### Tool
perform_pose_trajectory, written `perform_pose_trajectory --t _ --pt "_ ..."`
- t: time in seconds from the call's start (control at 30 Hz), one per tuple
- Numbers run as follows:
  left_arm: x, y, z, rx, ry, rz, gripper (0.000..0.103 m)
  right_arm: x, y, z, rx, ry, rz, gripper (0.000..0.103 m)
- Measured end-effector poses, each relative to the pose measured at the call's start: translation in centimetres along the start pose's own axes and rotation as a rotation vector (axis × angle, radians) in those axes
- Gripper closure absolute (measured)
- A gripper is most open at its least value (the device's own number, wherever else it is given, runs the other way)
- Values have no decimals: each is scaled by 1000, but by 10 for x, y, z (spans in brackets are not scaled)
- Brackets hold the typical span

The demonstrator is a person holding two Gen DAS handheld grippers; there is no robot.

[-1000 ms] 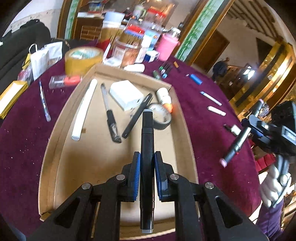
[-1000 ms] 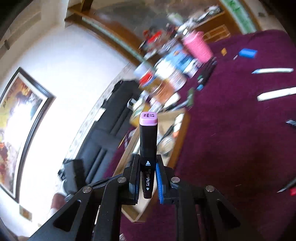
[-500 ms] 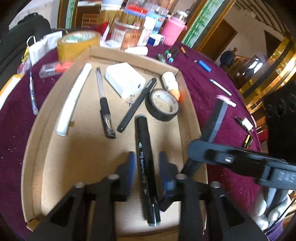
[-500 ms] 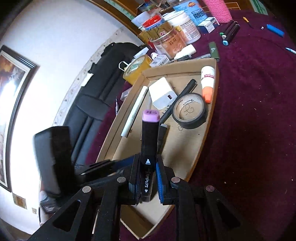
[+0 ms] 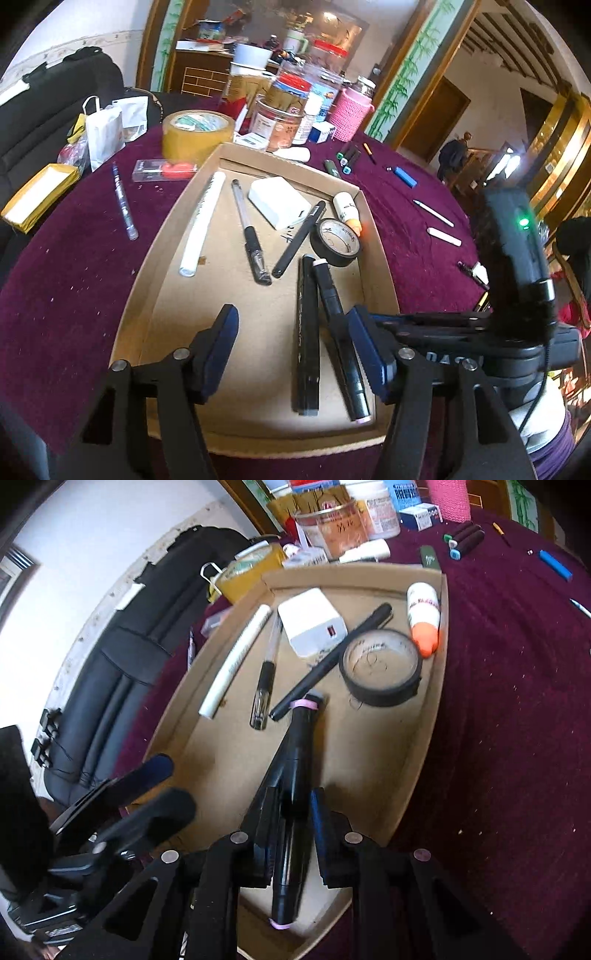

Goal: Organize rigid objects
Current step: 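Carry the black markers into the tray with both tools and release them, then grasp the white square charger with the left tool while the right tool nears a black pen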

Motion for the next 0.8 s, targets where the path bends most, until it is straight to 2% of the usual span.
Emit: perform_pose_trajectory --t 0.1,0.17,0.23,0.27,0.4,0.53,0.57,0.63,0.73,0.8 --pt "-5 2 4 -16 13 -8 35 1 1 -2 21 31 -3 83" --pt "-8 2 7 -21 14 -19 31 -1 1 -3 38 12 -13 75" --pt "-11 1 9 -27 15 -27 31 -8 -3 -6 60 3 -47 58" --pt "-11 1 9 -32 19 -29 31 -11 -6 -9 69 5 -68 56" --pt "-13 3 14 -48 24 -28 30 -13 -22 -13 88 -31 -118 54" --pt "-15 5 16 -59 24 -24 30 3 -37 -10 101 -85 -98 54" --pt "-16 6 16 -59 25 -24 30 6 -40 -12 101 -68 -96 54" --pt "-17 6 16 -58 22 -24 30 5 -49 -19 82 36 -126 55" --pt "-19 7 15 -51 24 -24 29 -5 -52 -23 81 52 -166 54" --pt "-19 8 12 -44 23 -24 27 -23 -51 -26 89 24 -204 54"
Point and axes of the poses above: each gripper's, at about its wrist camera, not at the fingertips, and x roughly the way its jaws point, z to its left, y to its underside, the point moved 6 cm from there along x, roughly the way its jaws point, and after that the axes turned 6 degrees about -x, right-handed, at the moved point
